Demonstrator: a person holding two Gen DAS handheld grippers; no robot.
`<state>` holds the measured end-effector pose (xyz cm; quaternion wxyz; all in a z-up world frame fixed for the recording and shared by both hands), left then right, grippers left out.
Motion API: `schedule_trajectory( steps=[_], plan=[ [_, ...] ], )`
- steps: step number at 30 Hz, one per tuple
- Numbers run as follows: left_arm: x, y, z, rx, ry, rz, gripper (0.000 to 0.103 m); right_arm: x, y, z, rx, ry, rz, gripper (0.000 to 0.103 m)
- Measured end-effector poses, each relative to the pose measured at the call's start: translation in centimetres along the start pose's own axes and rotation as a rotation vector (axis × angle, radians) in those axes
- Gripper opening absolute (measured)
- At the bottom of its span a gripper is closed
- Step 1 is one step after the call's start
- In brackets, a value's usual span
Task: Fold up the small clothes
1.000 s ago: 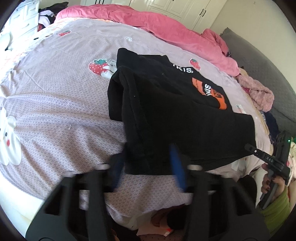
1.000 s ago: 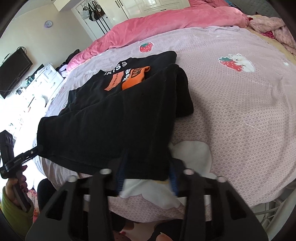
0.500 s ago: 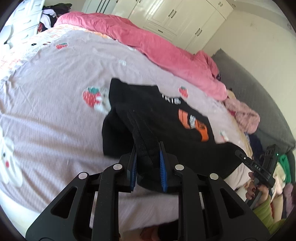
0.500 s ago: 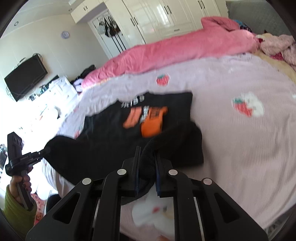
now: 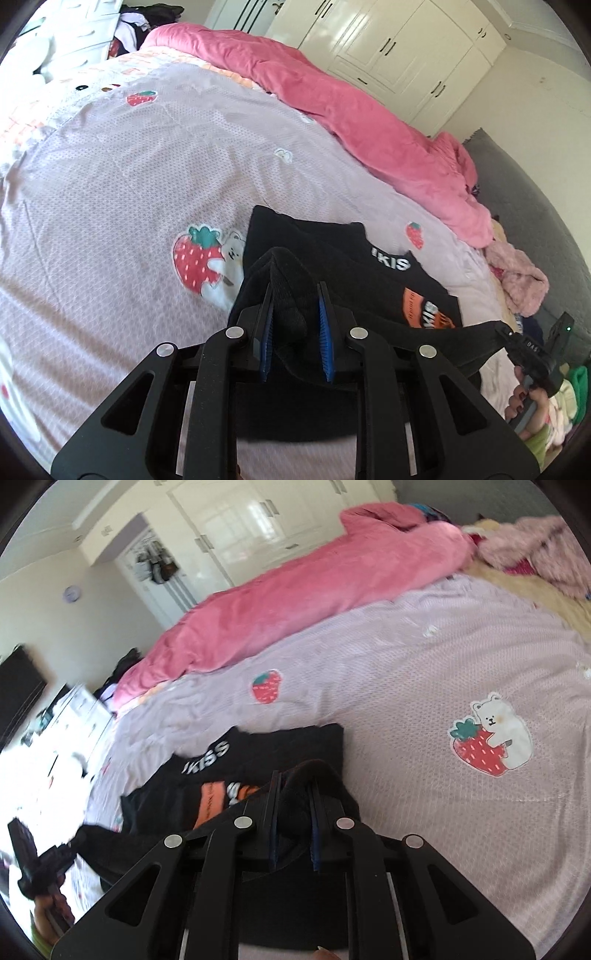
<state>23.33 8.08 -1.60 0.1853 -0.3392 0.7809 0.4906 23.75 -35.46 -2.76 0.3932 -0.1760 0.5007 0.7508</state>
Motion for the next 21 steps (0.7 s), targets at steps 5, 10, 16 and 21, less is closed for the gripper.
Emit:
schedule_trajectory(
  steps=[5, 10, 16, 21],
  plan=[
    [-0.5, -1.9, 1.0, -0.059, 0.0, -0.002, 0.019, 0.0, -3.3, -0.8, 0.017, -0.037, 0.035, 0.012],
    [-1.1, -2.0, 1.7, -0.066, 0.013, -0.028, 0.034, 0.4, -3.8, -1.3, -0.022, -0.044, 0.038, 0.022],
    [-1.2, 1.8, 0.2, -0.052, -0.046, -0.121, 0.048, -0.1, -0.4, -1.1, -0.029, 0.015, -0.048, 0.047],
    [0.1, 3.7, -2.6, -0.055, -0.186, -0.132, 0.05, 0.9, 3.3, 3.4, -0.12, 0.193, -0.091, 0.047]
  ],
)
Point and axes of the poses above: each gripper's, at about its wrist camera, not at the fingertips, and y roughly against the way its jaws point, z to its left, x to its underside, the point moved 6 cm from there along -y, roughly the way its jaws point, and after that the axes turned 4 degrees about -z, right-handed, at the moved point
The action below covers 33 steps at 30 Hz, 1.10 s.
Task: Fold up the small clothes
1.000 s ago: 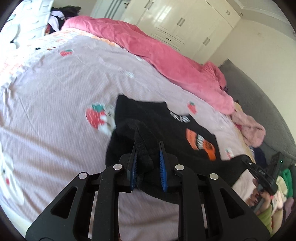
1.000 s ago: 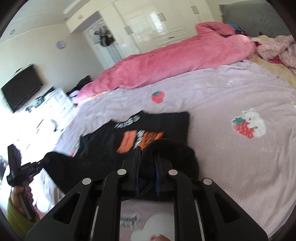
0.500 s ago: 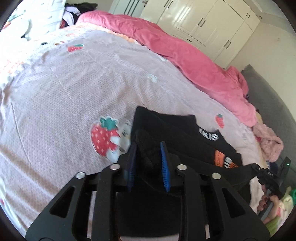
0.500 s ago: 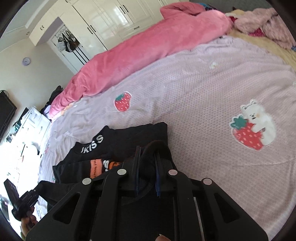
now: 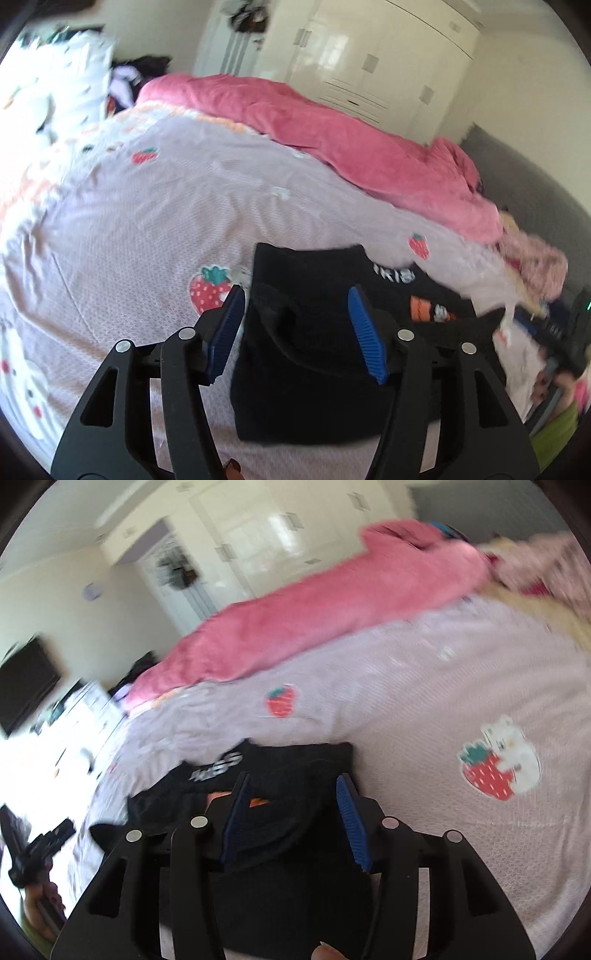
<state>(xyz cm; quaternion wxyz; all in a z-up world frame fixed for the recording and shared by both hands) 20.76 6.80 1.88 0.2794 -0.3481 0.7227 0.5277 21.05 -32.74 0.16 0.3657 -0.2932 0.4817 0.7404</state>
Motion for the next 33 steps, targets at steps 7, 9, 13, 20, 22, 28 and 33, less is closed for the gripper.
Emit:
schedule_trajectory(
  steps=[7, 9, 13, 20, 22, 28, 33],
  plan=[
    [6.5, -1.0, -5.5, 0.066, -0.248, 0.165, 0.049, 6.3, -2.4, 5.1, 0.015, 0.274, 0.239, 0.034],
    [8.1, -1.8, -6.2, 0.061, -0.285, 0.188, 0.049, 8.0, -3.8, 4.9, 0.045, 0.267, 0.307, 0.033],
    [9.6, -4.5, -6.8, 0.006, -0.365, 0.208, 0.049, 8.3, -4.9, 4.1, 0.109, 0.282, 0.31, 0.031],
    [8.2, -7.2, -7.5, 0.016, -0.344, 0.21, 0.049, 7.1, -6.4, 3.1, 0.142, 0.283, 0.279, 0.031],
    [7.5, -7.8, -7.7, 0.021, -0.332, 0.204, 0.049, 6.3, -7.2, 3.0, 0.143, 0.287, 0.263, 0.031],
    [5.1, -9.6, -7.6, 0.006, -0.295, 0.186, 0.049, 4.3, -9.6, 2.1, 0.12, 0.198, 0.251, 0.032],
    [2.8, -11.6, -5.4, -0.035, -0.194, 0.179, 0.049, 2.3, -11.0, 1.1, 0.129, 0.151, 0.213, 0.033]
  ],
)
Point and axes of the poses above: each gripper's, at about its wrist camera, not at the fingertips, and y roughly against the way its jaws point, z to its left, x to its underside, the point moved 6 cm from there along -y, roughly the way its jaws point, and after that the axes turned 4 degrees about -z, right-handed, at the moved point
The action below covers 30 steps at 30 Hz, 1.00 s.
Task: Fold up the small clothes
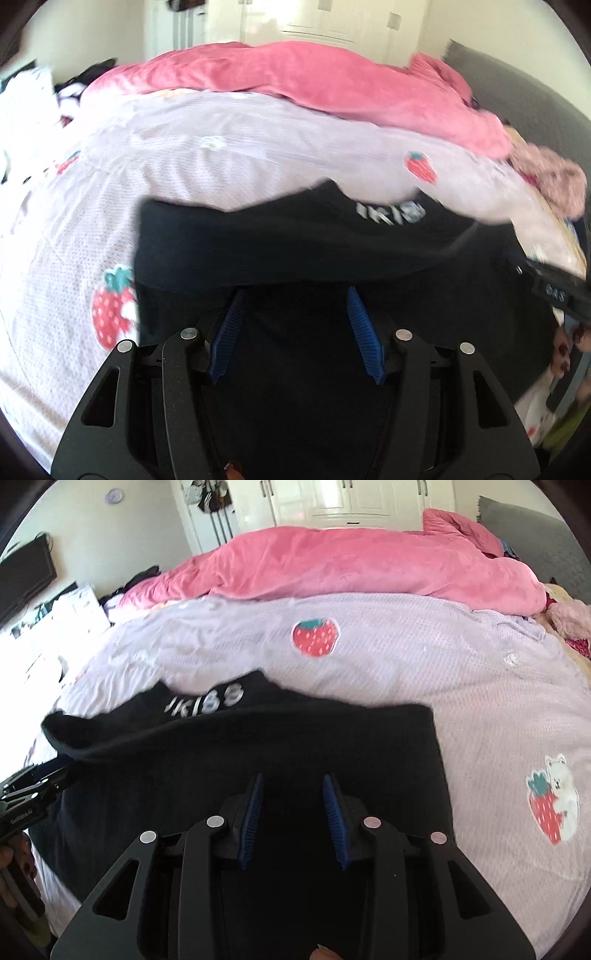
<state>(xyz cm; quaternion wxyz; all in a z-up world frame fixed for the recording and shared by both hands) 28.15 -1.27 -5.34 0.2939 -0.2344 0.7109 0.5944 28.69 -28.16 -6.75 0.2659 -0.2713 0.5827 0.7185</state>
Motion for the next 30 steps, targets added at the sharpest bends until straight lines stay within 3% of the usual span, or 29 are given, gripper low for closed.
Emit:
schedule_trajectory(
  steps=[8, 14, 17, 20, 24, 25, 26, 28, 30],
  plan=[
    [-1.8, 2.4, 5.4, -0.039, 0.153, -0.081, 0.05, -1.2, 2.1, -4.7, 0.073, -0.095, -0.081, 0.033],
    [-1.4, 1.6, 9.5, -0.07, 0.24, -0.03, 0.051, -0.8, 2.1, -7.1, 0.049, -0.202, -0.069, 0.036],
    [-1.6, 0.9, 9.8, -0.043, 0.241, -0.012, 0.051, -0.8, 1.5, -7.1, 0.033, -0.214, -0.061, 0.036],
    [-1.6, -0.3, 9.8, -0.014, 0.238, 0.021, 0.051, -0.8, 0.5, -7.1, 0.039, -0.204, -0.043, 0.043],
    [-1.4, -1.4, 9.3, -0.011, 0.222, 0.044, 0.051, -0.2, -0.6, -7.0, 0.029, -0.205, 0.0, 0.037],
    [-1.4, -1.5, 9.3, -0.011, 0.219, 0.042, 0.044, -0.2, -0.6, -6.9, 0.03, -0.203, 0.002, 0.028],
    [-1.3, -1.6, 9.1, -0.006, 0.216, 0.039, 0.026, -0.2, -0.3, -6.8, 0.034, -0.196, -0.007, 0.022],
    [-1.2, -1.1, 8.9, -0.008, 0.215, 0.018, 0.007, -0.5, 0.5, -6.6, 0.039, -0.186, -0.03, 0.015],
    [-1.4, -0.6, 8.8, -0.011, 0.21, -0.008, 0.004, -1.0, 1.2, -6.3, 0.042, -0.168, -0.063, 0.011]
  ],
)
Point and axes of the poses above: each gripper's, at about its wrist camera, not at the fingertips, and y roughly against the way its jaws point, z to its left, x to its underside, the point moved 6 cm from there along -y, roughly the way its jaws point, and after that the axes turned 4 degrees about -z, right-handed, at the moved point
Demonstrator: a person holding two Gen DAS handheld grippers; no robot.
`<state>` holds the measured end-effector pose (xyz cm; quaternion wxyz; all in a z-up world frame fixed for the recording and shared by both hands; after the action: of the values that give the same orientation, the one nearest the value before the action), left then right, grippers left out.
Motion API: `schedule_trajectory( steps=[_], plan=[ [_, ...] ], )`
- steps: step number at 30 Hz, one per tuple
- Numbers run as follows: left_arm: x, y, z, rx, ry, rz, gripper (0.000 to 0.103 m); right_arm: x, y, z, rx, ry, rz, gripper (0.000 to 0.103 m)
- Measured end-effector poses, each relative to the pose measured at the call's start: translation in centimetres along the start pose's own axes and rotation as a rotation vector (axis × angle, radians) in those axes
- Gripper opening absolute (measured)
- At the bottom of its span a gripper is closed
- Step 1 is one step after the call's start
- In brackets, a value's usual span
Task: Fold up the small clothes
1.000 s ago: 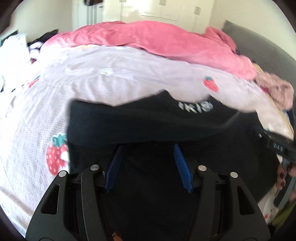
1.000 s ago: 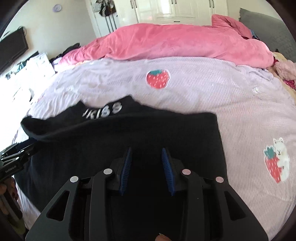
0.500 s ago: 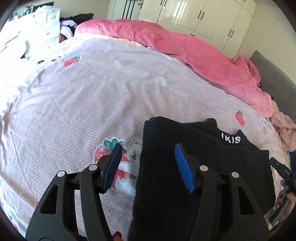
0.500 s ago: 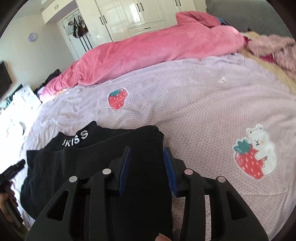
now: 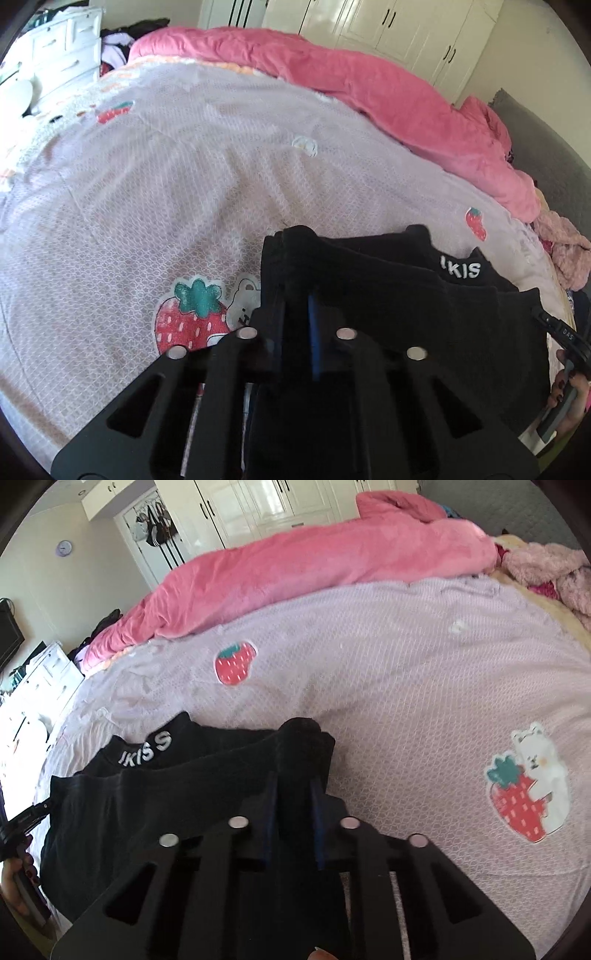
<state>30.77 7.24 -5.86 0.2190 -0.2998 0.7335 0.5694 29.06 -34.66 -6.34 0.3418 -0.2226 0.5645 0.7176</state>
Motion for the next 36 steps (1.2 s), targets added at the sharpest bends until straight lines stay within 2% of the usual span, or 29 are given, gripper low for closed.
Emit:
schedule_trajectory(
  steps=[1, 4, 6, 10, 13, 18, 21, 24, 28, 31, 32, 36],
  plan=[
    [-0.2, 0.8, -0.2, -0.001, -0.011, -0.032, 0.004, -0.4, 0.6, 0.4, -0.009, 0.012, -0.024, 0.008],
    [-1.1, 2.5, -0.5, 0.01, -0.026, -0.095, 0.003, -1.4, 1.7, 1.3, -0.028, 0.04, -0.085, 0.008],
    [-1.8, 3.1, -0.4, 0.018, -0.022, -0.11, 0.003, -2.1, 2.3, 1.8, -0.039, 0.055, -0.132, 0.008],
    [-3.3, 2.9, 0.1, 0.004, -0.009, -0.122, 0.003, -2.8, 1.7, 1.8, -0.002, 0.065, -0.149, 0.008],
    [-3.1, 1.6, 0.3, -0.026, -0.025, -0.113, 0.003, -2.6, 0.6, 1.2, 0.023, 0.049, -0.12, 0.008],
    [-1.2, -1.2, 1.0, -0.087, -0.03, -0.058, 0.005, -0.8, -2.2, 0.3, 0.086, 0.033, -0.013, 0.008],
    [-0.5, -1.7, 1.6, -0.134, -0.035, -0.053, 0.021, 0.0, -2.9, 0.0, 0.098, 0.031, 0.004, 0.01],
    [-0.4, -1.5, 2.1, -0.134, -0.023, -0.051, 0.027, 0.1, -2.9, 0.0, 0.123, 0.041, 0.004, 0.013],
    [-0.5, -0.1, 1.9, -0.152, -0.028, -0.067, 0.03, 0.3, -2.9, 0.0, 0.142, 0.06, 0.01, 0.035],
    [-0.8, 2.1, 1.1, -0.162, -0.039, -0.107, 0.03, 0.0, -2.0, -0.1, 0.129, 0.05, -0.009, 0.04],
    [-0.9, 2.8, 0.8, -0.162, -0.045, -0.121, 0.032, -0.2, -1.5, -0.1, 0.13, 0.052, -0.022, 0.045],
    [-0.6, 5.0, -1.3, -0.139, -0.077, -0.15, 0.043, -0.8, 1.1, 1.1, 0.1, 0.084, -0.098, 0.047]
  ],
)
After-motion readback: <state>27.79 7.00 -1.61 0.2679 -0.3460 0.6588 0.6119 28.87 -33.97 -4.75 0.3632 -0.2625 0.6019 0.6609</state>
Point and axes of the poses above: each gripper's, at about its wrist camera, not at the fingertips, and y roughly against the way its jaws point, z to its left, x to its underside, the point moved 6 cm from there along -y, roughly the way its jaws point, and after that the axes turned 4 degrees about -z, right-handed, at the moved point
